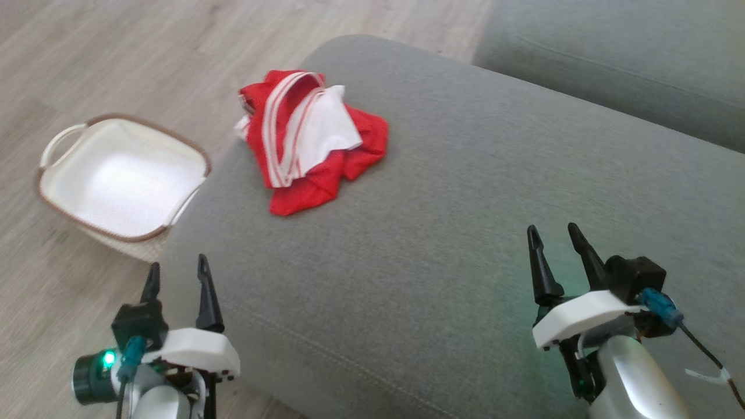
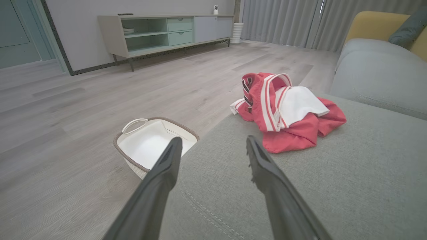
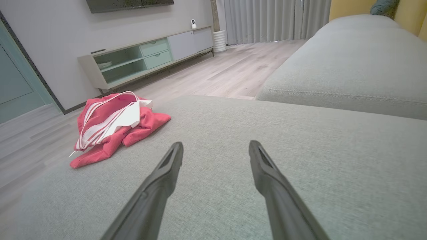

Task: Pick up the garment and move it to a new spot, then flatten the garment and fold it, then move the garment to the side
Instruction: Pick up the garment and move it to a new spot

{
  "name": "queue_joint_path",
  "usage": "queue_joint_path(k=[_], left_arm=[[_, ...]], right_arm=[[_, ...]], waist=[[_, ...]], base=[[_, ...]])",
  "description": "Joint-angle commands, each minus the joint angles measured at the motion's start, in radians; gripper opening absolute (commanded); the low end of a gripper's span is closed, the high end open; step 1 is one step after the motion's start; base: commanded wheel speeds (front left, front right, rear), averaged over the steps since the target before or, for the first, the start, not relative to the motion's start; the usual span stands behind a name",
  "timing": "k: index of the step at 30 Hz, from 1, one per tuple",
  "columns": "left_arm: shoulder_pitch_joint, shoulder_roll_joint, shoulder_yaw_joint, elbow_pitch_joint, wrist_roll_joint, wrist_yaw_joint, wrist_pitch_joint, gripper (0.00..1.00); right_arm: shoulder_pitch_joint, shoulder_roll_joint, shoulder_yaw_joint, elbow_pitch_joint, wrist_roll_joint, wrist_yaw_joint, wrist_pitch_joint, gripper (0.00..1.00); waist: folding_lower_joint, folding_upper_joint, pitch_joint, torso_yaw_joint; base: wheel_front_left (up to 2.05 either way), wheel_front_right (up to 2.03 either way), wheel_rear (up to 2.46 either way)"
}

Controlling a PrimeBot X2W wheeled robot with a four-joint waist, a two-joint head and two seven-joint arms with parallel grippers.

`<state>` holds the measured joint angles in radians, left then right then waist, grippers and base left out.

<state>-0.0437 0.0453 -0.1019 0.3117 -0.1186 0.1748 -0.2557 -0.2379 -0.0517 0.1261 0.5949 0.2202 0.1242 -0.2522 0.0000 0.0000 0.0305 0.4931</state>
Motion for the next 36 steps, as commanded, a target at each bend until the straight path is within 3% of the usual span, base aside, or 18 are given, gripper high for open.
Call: queue_joint_path(k=[1, 14, 21, 30, 36], left_arm=[[-0.028, 0.005, 0.042, -0.035, 0.001, -0.003, -0.006, 1.00], [-0.018, 0.005, 0.062, -0.037, -0.010, 0.002, -0.006, 1.00], [-0.048, 0.005, 0.088, -0.017, -0.047, -0.007, -0.006, 1.00], [-0.185, 0.005, 0.162, 0.045, -0.124, -0.077, -0.006, 1.00], [-0.351, 0.017, 0.212, 0.139, -0.094, -0.145, -0.006, 1.00]], right_arm=[[-0.038, 0.001, 0.027, -0.025, 0.003, 0.007, -0.010, 1.00], [-0.064, 0.001, 0.051, -0.013, -0.001, 0.007, -0.010, 1.00], [-0.085, 0.001, 0.051, -0.030, -0.027, 0.007, -0.010, 1.00], [-0.156, 0.001, 0.069, -0.075, -0.091, 0.007, -0.010, 1.00], [-0.203, 0.001, 0.077, -0.120, -0.137, 0.007, -0.007, 1.00]], waist=[[0.0000, 0.0000, 0.003, 0.028], [0.0000, 0.0000, 0.024, 0.041], [0.0000, 0.0000, 0.081, 0.000], [0.0000, 0.0000, 0.224, -0.087], [0.0000, 0.0000, 0.314, -0.147]], base=[[0.00, 0.00, 0.00], [0.00, 0.00, 0.00], [0.00, 0.00, 0.00], [0.00, 0.00, 0.00], [0.00, 0.00, 0.00]])
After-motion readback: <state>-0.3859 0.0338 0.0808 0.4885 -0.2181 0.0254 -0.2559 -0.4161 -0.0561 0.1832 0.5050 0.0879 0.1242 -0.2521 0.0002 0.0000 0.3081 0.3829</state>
